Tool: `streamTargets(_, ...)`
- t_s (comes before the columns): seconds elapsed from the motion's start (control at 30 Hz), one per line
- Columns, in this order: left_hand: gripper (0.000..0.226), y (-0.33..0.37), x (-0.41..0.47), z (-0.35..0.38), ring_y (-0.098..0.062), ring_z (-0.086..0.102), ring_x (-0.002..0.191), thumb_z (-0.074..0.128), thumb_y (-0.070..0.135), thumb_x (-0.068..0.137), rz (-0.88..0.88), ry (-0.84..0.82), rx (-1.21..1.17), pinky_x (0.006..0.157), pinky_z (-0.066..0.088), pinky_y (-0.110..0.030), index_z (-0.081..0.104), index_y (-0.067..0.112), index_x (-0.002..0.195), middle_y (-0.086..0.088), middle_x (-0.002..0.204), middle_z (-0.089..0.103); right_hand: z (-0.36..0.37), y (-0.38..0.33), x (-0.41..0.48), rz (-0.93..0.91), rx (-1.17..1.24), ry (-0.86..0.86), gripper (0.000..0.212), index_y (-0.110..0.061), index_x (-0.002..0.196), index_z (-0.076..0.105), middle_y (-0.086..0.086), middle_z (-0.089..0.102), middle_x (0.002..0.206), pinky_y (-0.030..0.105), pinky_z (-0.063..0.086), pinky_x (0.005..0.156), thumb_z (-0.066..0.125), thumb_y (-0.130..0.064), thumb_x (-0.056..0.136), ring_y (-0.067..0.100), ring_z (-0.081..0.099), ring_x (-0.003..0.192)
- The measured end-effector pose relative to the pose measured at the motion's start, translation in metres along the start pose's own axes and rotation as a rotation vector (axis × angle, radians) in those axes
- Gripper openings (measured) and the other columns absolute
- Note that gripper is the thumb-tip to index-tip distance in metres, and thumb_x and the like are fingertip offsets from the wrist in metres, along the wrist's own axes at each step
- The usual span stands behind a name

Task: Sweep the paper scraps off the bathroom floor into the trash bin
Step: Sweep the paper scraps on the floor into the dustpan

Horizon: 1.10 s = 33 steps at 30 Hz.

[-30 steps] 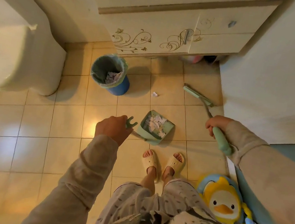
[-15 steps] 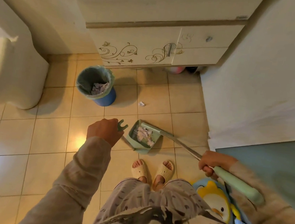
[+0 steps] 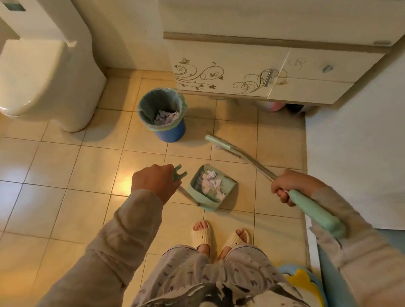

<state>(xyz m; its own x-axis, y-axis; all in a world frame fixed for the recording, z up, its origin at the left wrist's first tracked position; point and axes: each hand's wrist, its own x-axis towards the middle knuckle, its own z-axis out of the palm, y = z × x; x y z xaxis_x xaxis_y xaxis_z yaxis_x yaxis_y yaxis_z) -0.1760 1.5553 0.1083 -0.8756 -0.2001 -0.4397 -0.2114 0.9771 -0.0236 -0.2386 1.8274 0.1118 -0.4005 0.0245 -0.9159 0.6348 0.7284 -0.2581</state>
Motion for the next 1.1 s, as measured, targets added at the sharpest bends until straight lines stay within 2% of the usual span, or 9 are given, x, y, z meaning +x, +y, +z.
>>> streamTargets(0.1,0.03,-0.005,-0.005,0.005,-0.025,0.065,0.086,0.05,0.042,0.09,-0.057,-0.02,-0.037,0.071,0.048,-0.03,0.061,0.02,0.108,-0.004,0.095,0.07,-0.002,-0.026,0.017,-0.072,-0.003,0.012,0.022,-0.008,0.065,0.047,-0.004,0.046,0.026,0.011,0.036,0.032,0.048,-0.007,0.087,0.005,0.041,0.022)
streamTargets(0.2,0.03,-0.007,-0.005,0.009,-0.024,0.064,0.083,0.049,0.04,0.091,-0.093,-0.049,-0.041,0.068,0.046,-0.029,0.06,0.019,0.108,-0.004,0.093,0.069,0.005,-0.048,0.031,-0.082,0.032,0.006,0.008,-0.006,0.085,0.053,0.0,0.05,0.044,0.021,0.037,0.042,0.047,-0.011,0.088,0.011,0.043,0.042)
streamTargets(0.27,0.03,-0.008,-0.005,0.01,-0.023,0.063,0.079,0.05,0.041,0.091,-0.107,-0.058,-0.048,0.07,0.049,-0.03,0.06,0.019,0.108,-0.003,0.091,0.068,0.015,-0.056,0.043,-0.058,-0.04,-0.004,0.012,-0.005,0.098,0.05,0.004,0.047,0.054,0.026,0.035,0.05,0.043,-0.01,0.09,0.015,0.04,0.05)
streamTargets(0.37,0.03,-0.01,-0.001,0.009,-0.023,0.064,0.082,0.051,0.04,0.091,-0.108,-0.049,-0.059,0.074,0.051,-0.032,0.06,0.018,0.109,-0.003,0.093,0.069,0.037,-0.051,0.053,0.02,-0.199,-0.041,0.02,-0.003,0.107,0.047,0.007,0.047,0.053,0.029,0.036,0.055,0.039,-0.005,0.089,0.017,0.04,0.053)
streamTargets(0.47,0.029,-0.011,0.009,0.005,-0.023,0.064,0.083,0.051,0.04,0.091,-0.111,-0.037,-0.055,0.073,0.049,-0.031,0.061,0.018,0.107,-0.004,0.094,0.069,0.056,-0.033,0.053,0.039,-0.391,-0.072,0.036,0.002,0.118,0.053,0.01,0.047,0.064,0.03,0.039,0.063,0.039,0.0,0.085,0.018,0.042,0.058)
streamTargets(0.57,0.029,-0.012,0.021,0.0,-0.024,0.062,0.083,0.05,0.039,0.09,-0.116,-0.051,-0.055,0.072,0.048,-0.031,0.062,0.019,0.107,-0.004,0.095,0.068,0.063,-0.019,0.043,0.079,-0.371,-0.136,0.017,0.0,0.079,0.053,0.007,0.046,0.048,0.029,0.036,0.056,0.037,0.003,0.083,0.017,0.038,0.05)
streamTargets(0.67,0.03,-0.015,0.033,-0.005,-0.026,0.064,0.088,0.052,0.039,0.089,-0.119,-0.046,-0.066,0.075,0.049,-0.032,0.063,0.018,0.107,-0.006,0.096,0.068,0.058,-0.007,0.03,0.115,-0.282,-0.176,0.023,-0.005,0.061,0.044,0.002,0.042,0.029,0.022,0.034,0.045,0.037,0.002,0.082,0.016,0.038,0.042)
streamTargets(0.83,0.031,-0.019,0.05,-0.015,-0.026,0.064,0.09,0.054,0.039,0.087,-0.12,-0.036,-0.073,0.073,0.047,-0.031,0.064,0.018,0.106,-0.005,0.097,0.068,0.035,0.0,0.019,0.152,0.07,-0.23,0.036,-0.011,0.054,0.036,0.001,0.038,0.024,0.009,0.028,0.03,0.039,0.002,0.088,0.009,0.036,0.02)
streamTargets(1.1,0.029,-0.016,0.05,-0.013,-0.027,0.064,0.091,0.053,0.037,0.088,-0.065,-0.018,-0.063,0.077,0.048,-0.031,0.064,0.018,0.107,-0.006,0.098,0.068,0.018,0.017,0.02,0.143,0.253,-0.183,0.04,-0.012,0.054,0.035,0.001,0.036,0.026,0.008,0.026,0.03,0.04,0.001,0.091,0.008,0.033,0.019)
